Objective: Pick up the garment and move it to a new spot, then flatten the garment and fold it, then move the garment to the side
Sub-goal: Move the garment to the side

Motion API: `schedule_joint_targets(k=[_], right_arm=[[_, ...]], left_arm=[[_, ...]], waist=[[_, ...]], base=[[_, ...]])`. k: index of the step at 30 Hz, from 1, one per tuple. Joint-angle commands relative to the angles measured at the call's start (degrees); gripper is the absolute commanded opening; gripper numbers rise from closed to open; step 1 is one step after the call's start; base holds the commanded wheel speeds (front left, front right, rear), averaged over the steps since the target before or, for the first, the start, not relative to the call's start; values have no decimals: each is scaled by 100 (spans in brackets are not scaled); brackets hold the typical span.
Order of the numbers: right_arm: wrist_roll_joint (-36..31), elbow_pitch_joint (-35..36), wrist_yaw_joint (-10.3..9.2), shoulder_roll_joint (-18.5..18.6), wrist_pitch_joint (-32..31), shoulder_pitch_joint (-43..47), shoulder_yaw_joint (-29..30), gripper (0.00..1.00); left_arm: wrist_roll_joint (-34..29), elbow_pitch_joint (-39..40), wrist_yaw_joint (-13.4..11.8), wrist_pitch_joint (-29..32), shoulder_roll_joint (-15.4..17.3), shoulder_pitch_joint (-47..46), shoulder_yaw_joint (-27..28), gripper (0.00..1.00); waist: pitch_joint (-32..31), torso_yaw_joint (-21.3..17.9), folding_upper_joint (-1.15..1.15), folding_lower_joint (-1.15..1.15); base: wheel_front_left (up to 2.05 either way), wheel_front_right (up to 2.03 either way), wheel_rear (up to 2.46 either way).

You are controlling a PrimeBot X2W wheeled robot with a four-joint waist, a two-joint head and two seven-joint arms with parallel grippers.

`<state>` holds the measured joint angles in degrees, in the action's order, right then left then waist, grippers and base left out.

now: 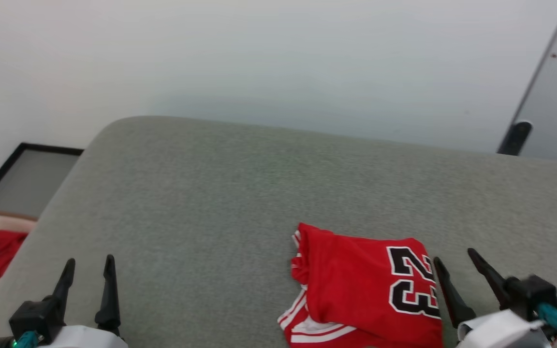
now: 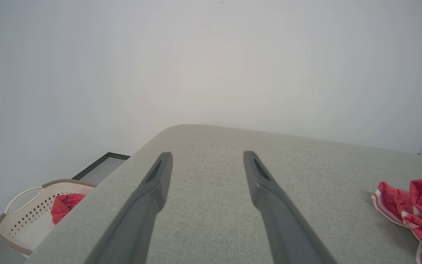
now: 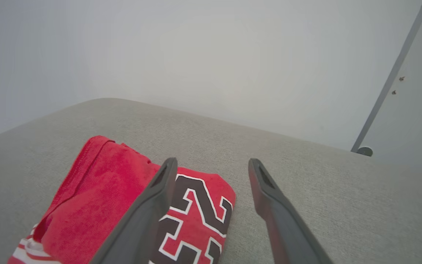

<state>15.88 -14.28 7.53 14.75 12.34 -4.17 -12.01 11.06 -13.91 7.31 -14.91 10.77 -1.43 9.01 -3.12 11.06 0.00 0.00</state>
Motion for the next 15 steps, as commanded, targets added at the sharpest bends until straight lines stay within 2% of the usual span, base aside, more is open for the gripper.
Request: schedule_joint_targets(k=[1,4,8,15], right_arm=[[77,-35,-5,29,-103,-115,-71,100],[324,-183,-5,123,-771,-325,-191,100],[573,-324,-5,249,-2070,-561,-232,100],[669,-162,-5,460,-3958,-729,-189,100]], left_arm=[[-28,-16,17,-25,-19,-48,6,100],[-41,-36,23,-25,-47,-60,-10,100],[-37,-42,23,-25,-95,-28,-52,100],[48,-73,25,-25,-179,-137,-268,100]], waist=[[-31,217,0,0],[-24,315,0,0],[15,393,0,0],[243,533,0,0]], base=[[0,0,0],[0,0,0],[0,0,0],[0,0,0]])
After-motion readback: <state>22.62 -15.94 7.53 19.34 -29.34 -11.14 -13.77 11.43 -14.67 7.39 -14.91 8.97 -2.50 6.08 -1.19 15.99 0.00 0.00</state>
